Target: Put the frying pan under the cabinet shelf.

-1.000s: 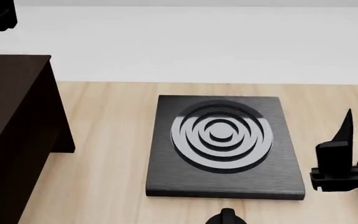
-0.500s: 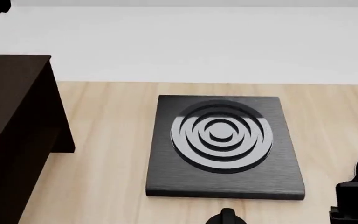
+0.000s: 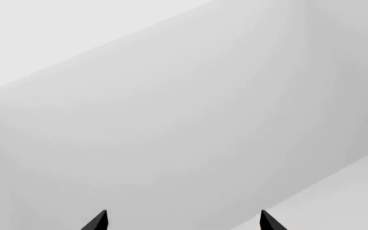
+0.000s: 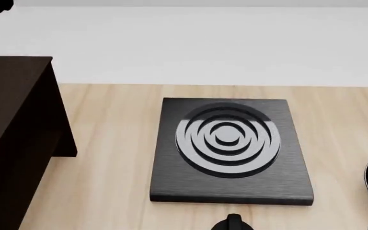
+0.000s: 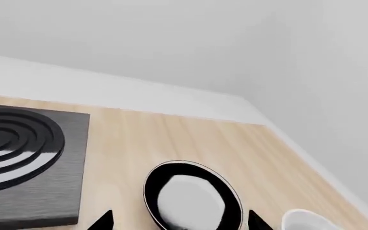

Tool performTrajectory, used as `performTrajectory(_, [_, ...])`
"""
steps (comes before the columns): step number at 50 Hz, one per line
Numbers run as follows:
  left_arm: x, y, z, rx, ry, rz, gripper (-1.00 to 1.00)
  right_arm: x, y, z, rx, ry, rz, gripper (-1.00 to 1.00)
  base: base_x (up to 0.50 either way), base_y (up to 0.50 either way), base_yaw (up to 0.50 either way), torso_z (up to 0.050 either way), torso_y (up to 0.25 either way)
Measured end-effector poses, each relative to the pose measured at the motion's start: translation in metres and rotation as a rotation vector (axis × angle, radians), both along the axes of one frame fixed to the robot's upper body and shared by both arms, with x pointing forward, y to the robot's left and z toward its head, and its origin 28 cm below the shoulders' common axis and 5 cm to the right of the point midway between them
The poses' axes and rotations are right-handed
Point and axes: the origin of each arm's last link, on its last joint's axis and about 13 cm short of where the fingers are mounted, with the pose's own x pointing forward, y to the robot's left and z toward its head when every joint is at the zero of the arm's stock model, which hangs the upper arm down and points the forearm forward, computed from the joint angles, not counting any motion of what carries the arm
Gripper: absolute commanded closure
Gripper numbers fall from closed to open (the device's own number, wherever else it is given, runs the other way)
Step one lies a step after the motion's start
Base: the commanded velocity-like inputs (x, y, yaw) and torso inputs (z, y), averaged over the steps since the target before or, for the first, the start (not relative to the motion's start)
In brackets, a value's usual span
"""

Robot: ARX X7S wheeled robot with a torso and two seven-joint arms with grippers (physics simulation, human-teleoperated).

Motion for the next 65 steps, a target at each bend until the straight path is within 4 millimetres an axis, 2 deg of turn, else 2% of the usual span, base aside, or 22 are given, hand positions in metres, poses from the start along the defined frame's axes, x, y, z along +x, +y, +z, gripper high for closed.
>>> performTrajectory(32, [-0.001,-0.003,0.000,0.008,0.001,-0.006,-1.00,-0.008,-0.019,-0.021,0.064,0.054,-0.074,-1.00,0.00,0.00,0.00,0.000,0.000])
performTrajectory(49, [0.001,-0.007,0.000,0.015,0.003,-0.014,-1.00,0.007,-0.029,-0.023,0.087,0.087,-0.090,-1.00,0.00,0.00,0.00,0.000,0.000])
performTrajectory(65, [0.002,-0.010,0.001,0.023,0.003,-0.023,-1.00,0.022,-0.028,-0.027,0.123,0.118,-0.093,-1.00,0.00,0.00,0.00,0.000,0.000])
